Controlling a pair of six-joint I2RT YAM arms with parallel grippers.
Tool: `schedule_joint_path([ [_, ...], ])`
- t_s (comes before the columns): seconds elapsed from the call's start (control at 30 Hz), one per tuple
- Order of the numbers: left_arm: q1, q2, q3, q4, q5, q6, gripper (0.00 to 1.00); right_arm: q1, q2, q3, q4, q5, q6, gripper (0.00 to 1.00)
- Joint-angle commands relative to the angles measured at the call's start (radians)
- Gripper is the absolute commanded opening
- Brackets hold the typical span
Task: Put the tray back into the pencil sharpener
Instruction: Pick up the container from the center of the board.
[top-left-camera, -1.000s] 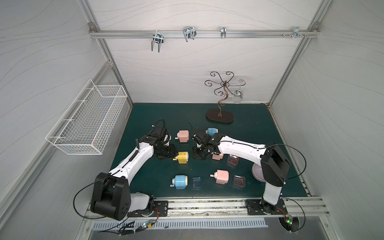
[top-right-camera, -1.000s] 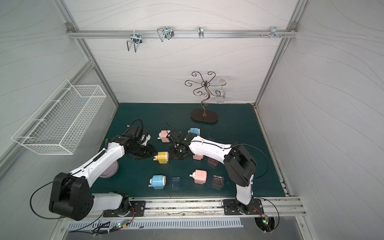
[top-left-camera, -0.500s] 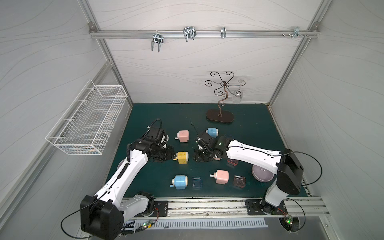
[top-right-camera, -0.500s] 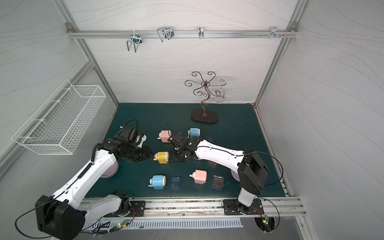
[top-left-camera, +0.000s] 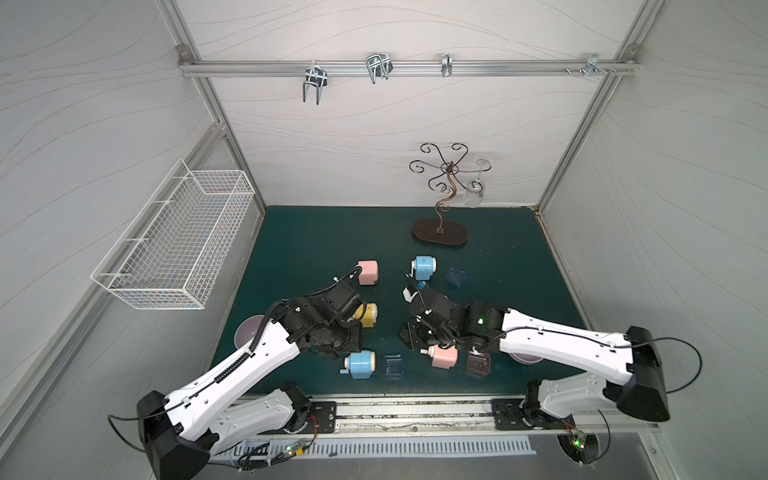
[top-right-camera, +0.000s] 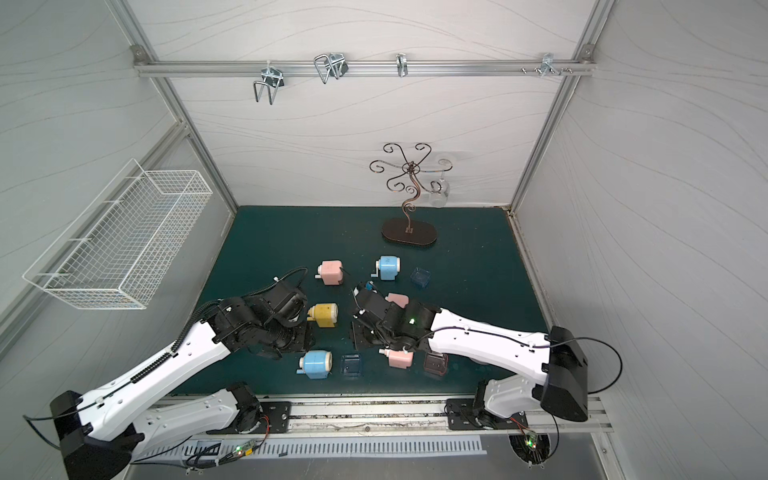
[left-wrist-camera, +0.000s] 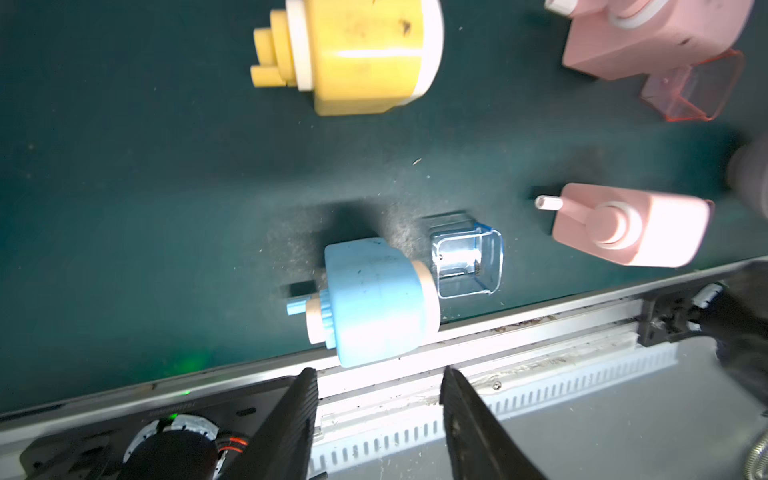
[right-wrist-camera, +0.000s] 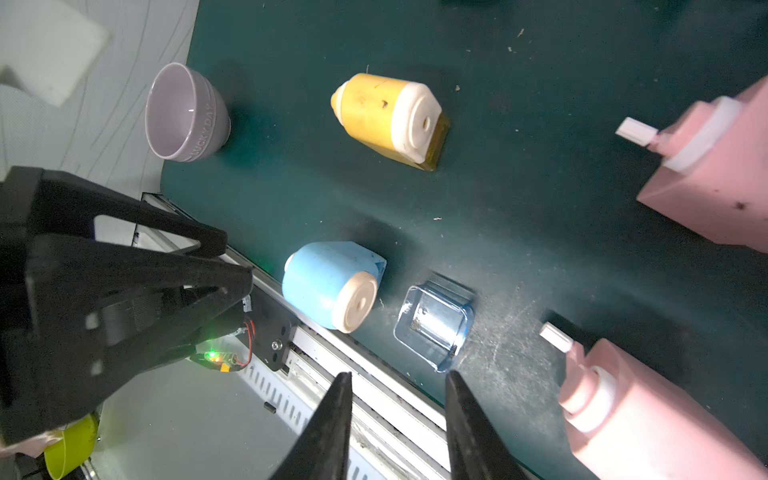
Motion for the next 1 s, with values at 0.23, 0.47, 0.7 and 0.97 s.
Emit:
schedule_joint_path([
  [0.23,-0.053,-0.128,-0.086,0.028,-0.075,-0.184,0.5,0.026,-0.095,-0.059,-0.091,0.088,0.069,0.4],
  [0.47,-0.053,-0.143,-0.134,0.07,-0.149,-0.228,0.49,0.092,0.046,-0.047,-0.15,0.09,0.134,0.38],
  [0.7,-0.053,-0.205,-0.191,0.133,-0.19,-0.25,0.5,0.108,0.157,-0.072,-0.107,0.047,0.165,0.38],
  [0.97,-0.051,-0.275,-0.242,0.16,-0.235,-0.287,0.49,0.072,0.31,-0.026,-0.052,-0.065,0.131,0.38],
])
